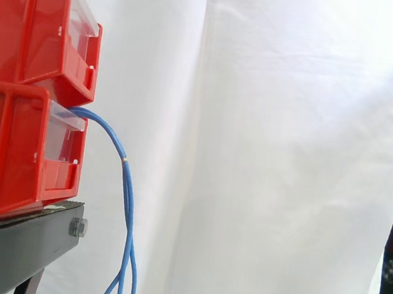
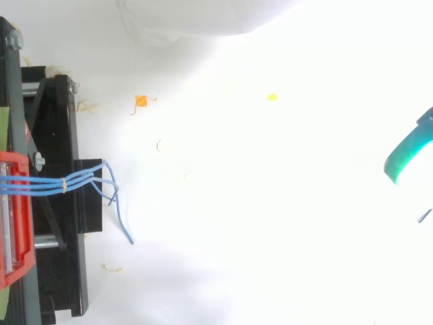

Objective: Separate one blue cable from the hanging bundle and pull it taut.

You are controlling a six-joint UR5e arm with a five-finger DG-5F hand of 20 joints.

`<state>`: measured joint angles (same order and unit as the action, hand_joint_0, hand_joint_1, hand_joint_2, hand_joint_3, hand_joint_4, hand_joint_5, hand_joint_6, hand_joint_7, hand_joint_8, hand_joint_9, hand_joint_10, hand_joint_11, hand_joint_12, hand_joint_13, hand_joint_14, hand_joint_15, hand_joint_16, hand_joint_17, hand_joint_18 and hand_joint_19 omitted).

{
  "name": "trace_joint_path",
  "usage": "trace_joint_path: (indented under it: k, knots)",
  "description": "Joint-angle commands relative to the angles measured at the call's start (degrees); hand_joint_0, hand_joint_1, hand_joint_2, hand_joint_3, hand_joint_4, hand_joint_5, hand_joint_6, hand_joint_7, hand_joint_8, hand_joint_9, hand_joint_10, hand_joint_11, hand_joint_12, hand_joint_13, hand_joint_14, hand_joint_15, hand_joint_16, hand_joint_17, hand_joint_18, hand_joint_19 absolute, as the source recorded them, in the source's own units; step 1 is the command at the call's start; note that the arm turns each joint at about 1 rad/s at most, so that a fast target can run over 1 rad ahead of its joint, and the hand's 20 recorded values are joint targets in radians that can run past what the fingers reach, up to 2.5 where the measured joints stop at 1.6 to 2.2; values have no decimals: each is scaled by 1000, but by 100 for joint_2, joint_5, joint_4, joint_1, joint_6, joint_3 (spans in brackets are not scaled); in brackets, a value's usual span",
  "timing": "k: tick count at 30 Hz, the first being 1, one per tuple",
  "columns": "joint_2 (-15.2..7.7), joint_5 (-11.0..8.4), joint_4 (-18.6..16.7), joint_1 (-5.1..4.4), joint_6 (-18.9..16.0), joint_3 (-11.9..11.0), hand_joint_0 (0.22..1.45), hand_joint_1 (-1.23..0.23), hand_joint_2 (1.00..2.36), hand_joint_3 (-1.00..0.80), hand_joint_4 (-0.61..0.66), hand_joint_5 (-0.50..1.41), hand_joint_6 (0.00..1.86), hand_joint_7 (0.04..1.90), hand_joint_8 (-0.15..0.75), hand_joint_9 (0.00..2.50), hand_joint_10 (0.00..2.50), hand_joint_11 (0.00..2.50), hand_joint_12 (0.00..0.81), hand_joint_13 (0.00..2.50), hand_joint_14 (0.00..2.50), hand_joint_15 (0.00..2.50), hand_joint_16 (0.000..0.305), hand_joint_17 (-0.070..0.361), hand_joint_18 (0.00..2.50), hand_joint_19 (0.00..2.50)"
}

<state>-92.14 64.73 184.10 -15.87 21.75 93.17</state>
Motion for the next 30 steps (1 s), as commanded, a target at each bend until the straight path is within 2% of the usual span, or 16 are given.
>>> trace_joint_path:
  k: [1,4,6,8,9,11,12,17,19,22,23,25,26,27,28,30]
  knots:
    - [-5,31,-14,14,-13,0,356,-556,1000,-500,249,-216,501,640,377,1224,6,194,454,1272,11,342,77,174,1568,24]
    - [4,75,-40,49,-39,0,359,-551,1000,-500,241,-216,501,642,365,1220,7,223,447,1232,12,352,72,161,1422,67]
    - [4,110,-84,58,-30,0,359,-554,1000,-500,233,-215,501,641,346,1177,7,224,427,1097,11,348,69,154,1205,90]
    - [-5,110,-260,76,40,0,359,-551,1000,-500,229,-216,501,640,349,1160,6,215,433,1073,13,335,69,155,1182,87]
    - [-14,102,-401,76,207,0,358,-545,1000,-500,226,-218,501,641,354,1158,6,220,437,1073,11,336,69,156,1182,82]
    - [-5,93,-453,85,400,0,357,-545,1000,-500,227,-219,501,641,355,1156,6,214,446,1091,11,334,70,158,1236,66]
    - [-5,84,-471,120,805,0,355,-543,1000,-500,230,-220,501,642,367,1172,6,222,455,1155,11,333,71,161,1330,54]
    - [-23,84,-577,208,857,0,351,-535,1000,-500,238,-224,501,643,367,1376,11,299,466,1379,14,363,79,177,1705,18]
    - [-137,119,-770,269,796,0,349,-523,1000,-500,249,-228,501,641,344,1579,14,450,454,1517,14,435,83,186,1842,58]
    - [-313,207,-946,348,550,0,346,-517,1000,-500,250,-228,501,644,314,1679,19,670,433,1590,18,581,86,194,1884,87]
    - [-436,295,-1007,383,383,0,346,-517,1000,-500,250,-228,501,644,307,1684,21,697,430,1593,18,596,86,195,1886,89]
    - [-541,427,-1095,427,172,0,345,-515,1000,-500,250,-226,501,644,305,1709,23,745,428,1598,20,609,86,194,1885,90]
    - [-541,427,-1095,427,172,0,345,-516,1000,-500,252,-226,501,648,306,1709,23,750,431,1594,18,608,87,195,1880,92]
    - [-708,532,-1209,480,31,0,345,-515,1000,-500,252,-225,501,649,310,1706,23,757,438,1593,18,609,87,195,1860,95]
    - [-708,532,-1209,480,31,0,344,-516,1000,-500,252,-224,501,649,307,1696,24,755,435,1592,20,610,87,195,1854,106]
    - [-990,699,-1526,577,-92,-62,345,-516,1000,-500,253,-223,501,651,307,1695,23,748,439,1588,20,605,86,194,1851,113]
